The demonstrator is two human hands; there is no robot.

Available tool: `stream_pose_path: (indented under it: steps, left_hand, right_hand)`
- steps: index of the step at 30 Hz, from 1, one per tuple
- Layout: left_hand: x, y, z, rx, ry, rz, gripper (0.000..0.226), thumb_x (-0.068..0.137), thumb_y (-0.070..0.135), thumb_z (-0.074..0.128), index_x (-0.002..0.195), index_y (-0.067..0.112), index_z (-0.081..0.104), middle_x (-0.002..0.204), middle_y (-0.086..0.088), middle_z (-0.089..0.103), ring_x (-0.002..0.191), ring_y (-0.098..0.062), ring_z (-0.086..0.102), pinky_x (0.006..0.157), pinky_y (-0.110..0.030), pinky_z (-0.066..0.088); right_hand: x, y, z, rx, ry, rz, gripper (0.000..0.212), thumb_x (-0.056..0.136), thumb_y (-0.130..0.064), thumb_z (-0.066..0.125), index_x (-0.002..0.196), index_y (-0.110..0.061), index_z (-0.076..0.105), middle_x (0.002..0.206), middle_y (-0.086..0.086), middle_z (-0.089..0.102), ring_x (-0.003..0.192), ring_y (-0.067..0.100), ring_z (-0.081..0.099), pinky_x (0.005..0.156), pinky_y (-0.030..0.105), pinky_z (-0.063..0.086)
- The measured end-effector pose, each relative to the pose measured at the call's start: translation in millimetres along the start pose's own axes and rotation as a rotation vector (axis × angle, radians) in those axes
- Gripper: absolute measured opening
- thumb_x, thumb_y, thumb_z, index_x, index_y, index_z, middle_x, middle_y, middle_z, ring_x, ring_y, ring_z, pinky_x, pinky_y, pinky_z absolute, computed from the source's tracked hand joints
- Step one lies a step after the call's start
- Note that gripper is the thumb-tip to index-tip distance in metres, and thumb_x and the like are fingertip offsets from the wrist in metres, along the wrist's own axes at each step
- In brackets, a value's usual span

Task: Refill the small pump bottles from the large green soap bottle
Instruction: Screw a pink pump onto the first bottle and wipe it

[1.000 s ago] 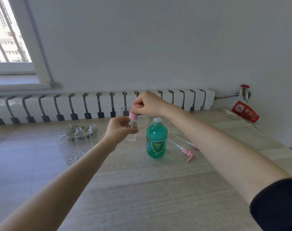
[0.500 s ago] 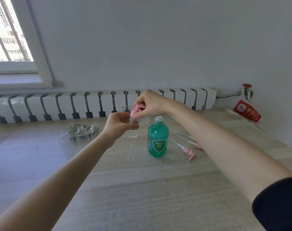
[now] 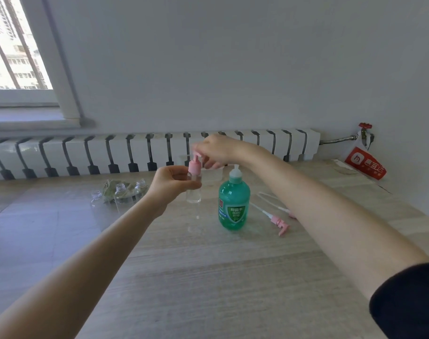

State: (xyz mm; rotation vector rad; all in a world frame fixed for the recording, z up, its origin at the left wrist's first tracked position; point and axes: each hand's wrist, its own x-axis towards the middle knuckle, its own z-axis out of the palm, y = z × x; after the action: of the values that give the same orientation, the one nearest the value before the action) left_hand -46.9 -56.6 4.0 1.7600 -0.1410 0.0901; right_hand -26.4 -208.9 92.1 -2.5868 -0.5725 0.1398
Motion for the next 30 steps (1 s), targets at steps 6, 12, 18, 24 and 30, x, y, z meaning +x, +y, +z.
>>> stream_pose_path:
  steps: [6, 12, 18, 24, 30]
  left_hand:
    - [-2.9, 5.3, -6.7, -0.161, -0.124, -0.038, 0.028, 0.069, -0.003, 0.073, 0.095, 0.006, 0.069, 0.1, -0.017, 0.071, 0.102, -0.033, 0.066, 0.095, -0.04, 0.051]
    - [-7.4, 7.1, -4.8, -0.191, -0.145, 0.008, 0.038, 0.057, 0.007, 0.075, 0.095, 0.006, 0.069, 0.098, -0.016, 0.072, 0.098, -0.031, 0.067, 0.088, -0.035, 0.055]
    - [-7.5, 11.4, -7.3, -0.167, -0.133, 0.006, 0.036, 0.06, 0.003, 0.076, 0.095, 0.005, 0.069, 0.101, -0.018, 0.07, 0.098, -0.031, 0.066, 0.091, -0.037, 0.053]
    - [-6.8, 14.5, -4.0, -0.164, -0.096, 0.027, 0.028, 0.068, -0.006, 0.073, 0.091, 0.008, 0.07, 0.093, -0.011, 0.074, 0.093, -0.026, 0.069, 0.086, -0.033, 0.055]
    - [-7.8, 15.7, -6.0, -0.141, -0.091, 0.016, 0.028, 0.065, -0.003, 0.076, 0.091, 0.007, 0.069, 0.095, -0.013, 0.073, 0.093, -0.027, 0.068, 0.086, -0.034, 0.055]
  right_hand:
    - [-4.4, 9.7, -4.5, 0.319, -0.044, -0.072, 0.055, 0.082, 0.008, 0.06, 0.133, -0.009, 0.047, 0.119, 0.005, 0.064, 0.109, 0.018, 0.061, 0.09, 0.031, 0.051]
    - [-5.1, 9.8, 14.1, 0.226, 0.129, -0.166, 0.031, 0.076, -0.029, 0.078, 0.1, -0.016, 0.065, 0.083, -0.004, 0.068, 0.08, 0.011, 0.064, 0.075, 0.024, 0.052]
    - [-10.3, 6.5, 11.4, 0.242, 0.062, -0.149, 0.033, 0.08, -0.029, 0.073, 0.095, -0.001, 0.07, 0.087, 0.017, 0.066, 0.077, 0.017, 0.055, 0.077, 0.034, 0.047]
    - [-9.1, 8.2, 18.8, 0.217, 0.18, -0.124, 0.032, 0.076, -0.043, 0.075, 0.075, -0.014, 0.062, 0.084, 0.002, 0.069, 0.071, 0.001, 0.055, 0.07, 0.026, 0.045]
    - [-14.3, 17.2, 13.7, 0.566, 0.076, -0.091, 0.019, 0.079, -0.022, 0.075, 0.096, -0.015, 0.071, 0.092, -0.003, 0.07, 0.097, 0.013, 0.061, 0.098, 0.032, 0.041]
